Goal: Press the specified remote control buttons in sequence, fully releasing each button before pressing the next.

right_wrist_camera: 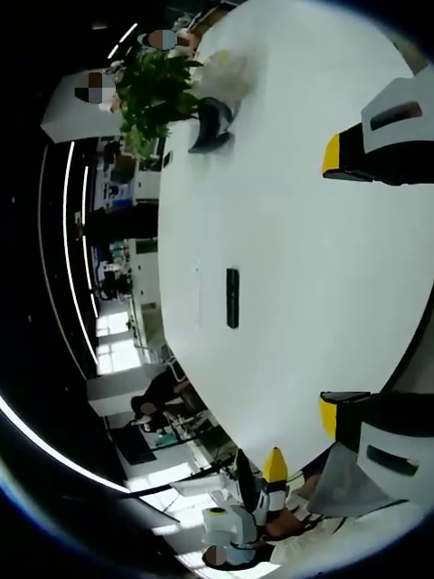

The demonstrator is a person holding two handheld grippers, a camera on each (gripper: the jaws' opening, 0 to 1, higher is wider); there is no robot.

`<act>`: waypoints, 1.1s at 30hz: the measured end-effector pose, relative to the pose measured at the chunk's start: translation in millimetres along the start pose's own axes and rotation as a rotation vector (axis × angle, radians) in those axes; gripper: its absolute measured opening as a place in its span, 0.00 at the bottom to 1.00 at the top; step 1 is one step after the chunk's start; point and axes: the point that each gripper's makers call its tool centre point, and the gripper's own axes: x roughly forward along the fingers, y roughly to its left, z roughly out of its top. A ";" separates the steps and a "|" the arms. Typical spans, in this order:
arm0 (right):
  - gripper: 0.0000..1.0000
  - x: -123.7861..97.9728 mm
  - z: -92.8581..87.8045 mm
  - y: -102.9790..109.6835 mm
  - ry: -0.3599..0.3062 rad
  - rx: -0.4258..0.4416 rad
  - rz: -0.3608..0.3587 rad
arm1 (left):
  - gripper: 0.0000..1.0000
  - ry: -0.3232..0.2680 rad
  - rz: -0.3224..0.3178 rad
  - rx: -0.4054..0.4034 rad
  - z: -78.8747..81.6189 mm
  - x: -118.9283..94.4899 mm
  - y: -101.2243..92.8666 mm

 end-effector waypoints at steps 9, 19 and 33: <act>0.98 -0.4 2.4 0.5 -0.009 0.005 0.008 | 0.97 -0.005 -0.006 0.008 3.4 3.2 -1.9; 0.99 -0.4 4.7 3.4 -0.023 0.021 0.022 | 0.97 0.009 -0.032 0.055 4.4 6.5 -7.9; 0.99 -0.4 -0.3 5.7 -0.013 0.038 0.042 | 0.97 -0.007 -0.040 0.140 32.0 26.3 4.6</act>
